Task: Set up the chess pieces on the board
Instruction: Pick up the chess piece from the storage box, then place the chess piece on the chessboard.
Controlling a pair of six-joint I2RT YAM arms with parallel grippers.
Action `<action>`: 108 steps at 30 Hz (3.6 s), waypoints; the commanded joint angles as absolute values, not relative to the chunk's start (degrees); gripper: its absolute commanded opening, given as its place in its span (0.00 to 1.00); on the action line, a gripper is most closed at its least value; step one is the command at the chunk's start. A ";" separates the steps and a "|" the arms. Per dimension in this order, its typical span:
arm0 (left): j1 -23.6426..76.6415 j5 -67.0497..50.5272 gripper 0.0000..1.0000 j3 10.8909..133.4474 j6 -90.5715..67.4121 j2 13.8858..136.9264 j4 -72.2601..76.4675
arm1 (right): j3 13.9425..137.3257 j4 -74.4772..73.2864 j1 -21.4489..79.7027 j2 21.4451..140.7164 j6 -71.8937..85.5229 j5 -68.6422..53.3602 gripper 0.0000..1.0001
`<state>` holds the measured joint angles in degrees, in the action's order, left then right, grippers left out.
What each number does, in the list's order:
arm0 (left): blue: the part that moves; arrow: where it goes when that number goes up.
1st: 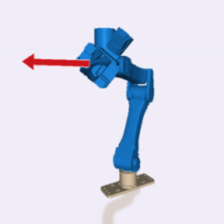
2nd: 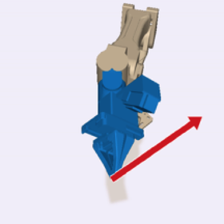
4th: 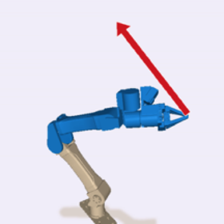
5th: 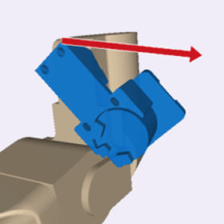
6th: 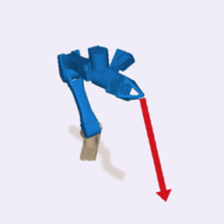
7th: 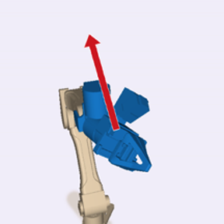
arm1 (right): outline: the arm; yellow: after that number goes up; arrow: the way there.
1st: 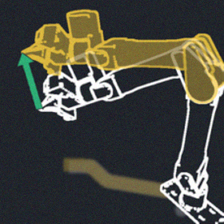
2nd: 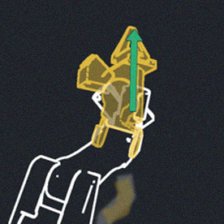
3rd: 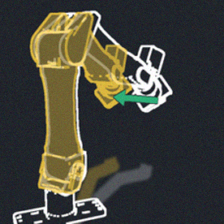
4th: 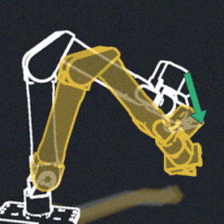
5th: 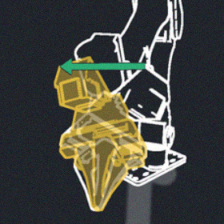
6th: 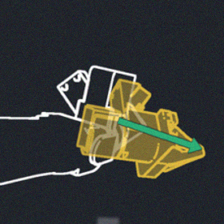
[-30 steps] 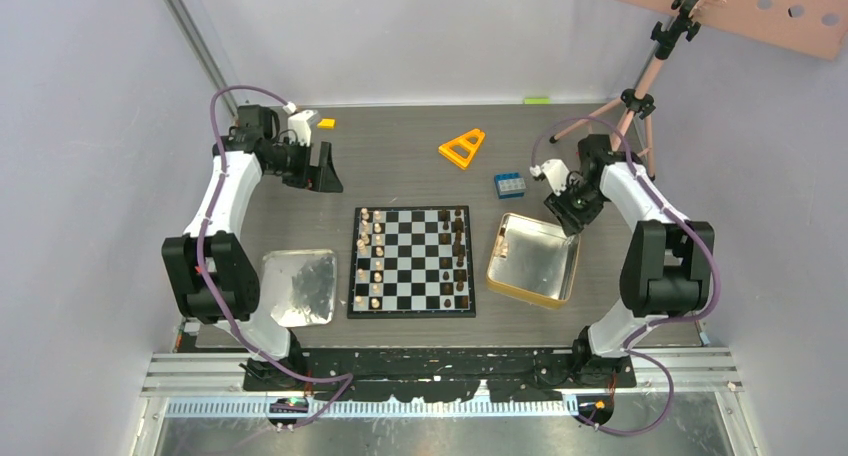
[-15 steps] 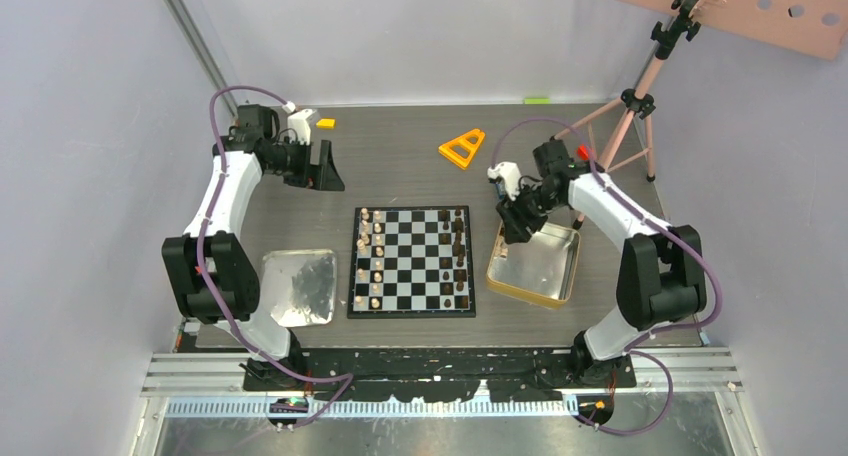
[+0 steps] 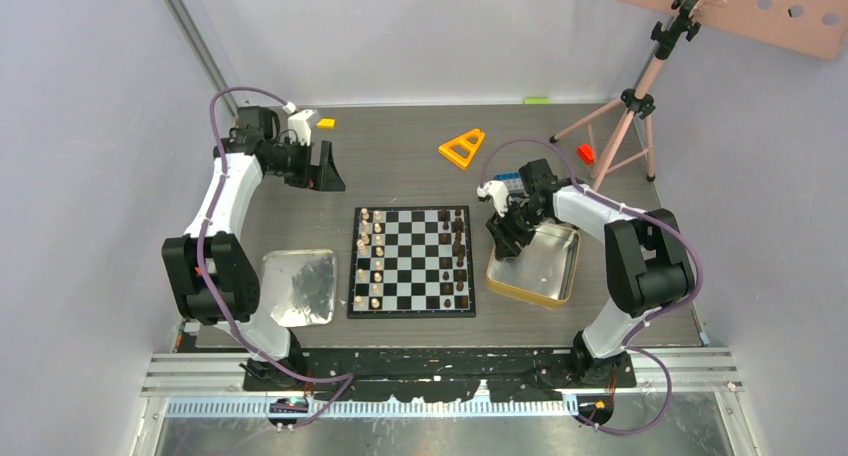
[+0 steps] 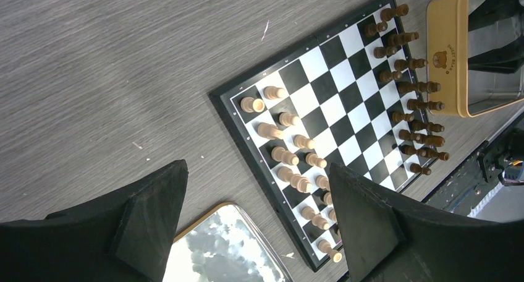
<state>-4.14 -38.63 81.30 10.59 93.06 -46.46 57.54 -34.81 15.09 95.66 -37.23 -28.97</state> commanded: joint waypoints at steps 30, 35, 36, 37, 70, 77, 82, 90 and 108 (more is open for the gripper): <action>5.08 -45.50 0.87 78.45 4.61 87.40 -39.41 | 61.32 -40.92 17.58 79.09 -40.47 -23.07 0.33; 14.03 -53.60 0.83 82.31 -9.31 91.89 -30.93 | 65.21 -33.33 17.77 78.54 -30.39 -33.14 0.33; 15.70 -55.34 0.82 83.04 -12.96 93.14 -28.31 | 66.53 -32.18 17.85 78.60 -28.95 -34.10 0.33; 17.24 -57.10 0.81 83.80 -16.51 94.42 -25.85 | 67.28 -30.37 17.98 78.69 -26.24 -36.08 0.33; 25.14 -68.85 0.62 76.60 -80.96 110.82 40.43 | 78.65 -28.36 21.97 82.80 -15.98 -35.50 0.31; 26.80 -69.63 0.61 77.71 -78.82 110.13 37.36 | 79.21 -28.71 22.14 83.58 -16.64 -35.82 0.31; 27.22 -69.52 0.58 78.45 -78.12 110.68 35.74 | 79.53 -28.90 22.38 83.21 -16.57 -36.43 0.31; 28.46 -69.92 0.56 79.60 -78.77 111.89 35.27 | 79.22 -28.73 22.65 82.22 -16.59 -37.17 0.31; 29.27 -70.50 0.43 78.29 -77.03 112.24 32.28 | 80.33 -29.06 22.72 81.88 -17.15 -35.05 0.31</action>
<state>28.36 -68.34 77.65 -78.83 112.49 33.06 77.36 -30.92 22.44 83.37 -16.40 -36.12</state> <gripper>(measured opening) 0.451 0.482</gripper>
